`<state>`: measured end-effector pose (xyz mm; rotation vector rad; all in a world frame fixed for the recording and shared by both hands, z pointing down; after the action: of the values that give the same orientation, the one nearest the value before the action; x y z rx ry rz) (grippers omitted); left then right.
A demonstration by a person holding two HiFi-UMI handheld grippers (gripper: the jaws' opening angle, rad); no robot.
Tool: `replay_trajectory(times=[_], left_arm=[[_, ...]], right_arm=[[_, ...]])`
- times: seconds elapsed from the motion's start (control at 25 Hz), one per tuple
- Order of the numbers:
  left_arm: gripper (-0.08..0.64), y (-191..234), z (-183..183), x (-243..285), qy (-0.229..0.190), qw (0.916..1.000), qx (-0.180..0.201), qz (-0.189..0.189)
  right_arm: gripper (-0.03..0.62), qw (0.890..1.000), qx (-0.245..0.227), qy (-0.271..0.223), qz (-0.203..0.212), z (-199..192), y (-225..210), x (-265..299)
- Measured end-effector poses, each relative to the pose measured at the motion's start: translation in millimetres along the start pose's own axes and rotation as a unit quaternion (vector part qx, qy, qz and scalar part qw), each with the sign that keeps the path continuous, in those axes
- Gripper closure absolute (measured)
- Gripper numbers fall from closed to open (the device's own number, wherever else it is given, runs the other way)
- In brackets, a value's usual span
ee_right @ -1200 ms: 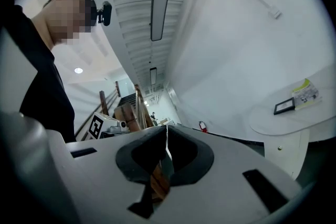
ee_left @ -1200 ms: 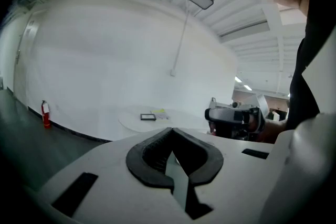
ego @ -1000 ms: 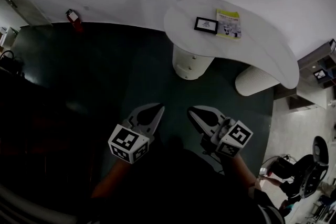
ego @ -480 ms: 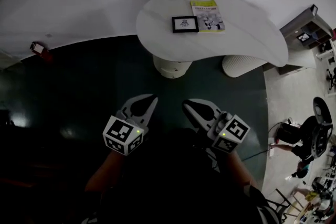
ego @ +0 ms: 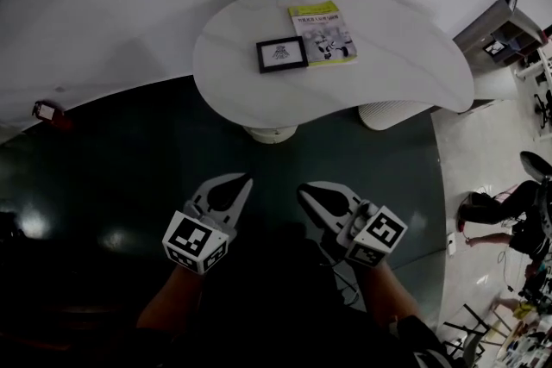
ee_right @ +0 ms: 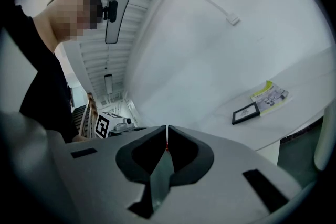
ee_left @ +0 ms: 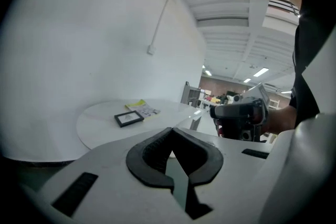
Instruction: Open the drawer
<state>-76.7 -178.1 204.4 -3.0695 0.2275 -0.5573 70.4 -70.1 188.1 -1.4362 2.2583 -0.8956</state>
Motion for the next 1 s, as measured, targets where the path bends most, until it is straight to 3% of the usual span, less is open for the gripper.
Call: replay_trajectory(times=[0.16,0.52,0.8,1.0], left_arm=[[0.549,14,-35,34,-0.004,0.9999,0.01,0.002],[0.549,25,-131,115,-0.022,0.9998,-0.002,0.001],[0.549,34,-221,175,-0.025,0.9994,0.025,-0.002],[0.549,52,-299,225,-0.047,0.9974,0.048,-0.023]], right_arm=[[0.574,1.0,0.021,0.014,-0.014,-28,-49,19],[0.574,1.0,0.011,0.024,0.01,-89,-151,40],[0.574,0.997,-0.046,0.049,0.022,-146,-249,57],[0.574,0.995,-0.079,0.063,0.021,-189,-325,78]])
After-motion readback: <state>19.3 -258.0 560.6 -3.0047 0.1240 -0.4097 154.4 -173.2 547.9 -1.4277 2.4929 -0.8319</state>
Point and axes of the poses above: the fingertips, and each gripper's own axes: x forward along the fingers, y to its left, z out of its top, the point moved 6 cm from there along -x, backward along the fingers, and after that the axes turned 14 degrees about x, right-handed, at the moved point
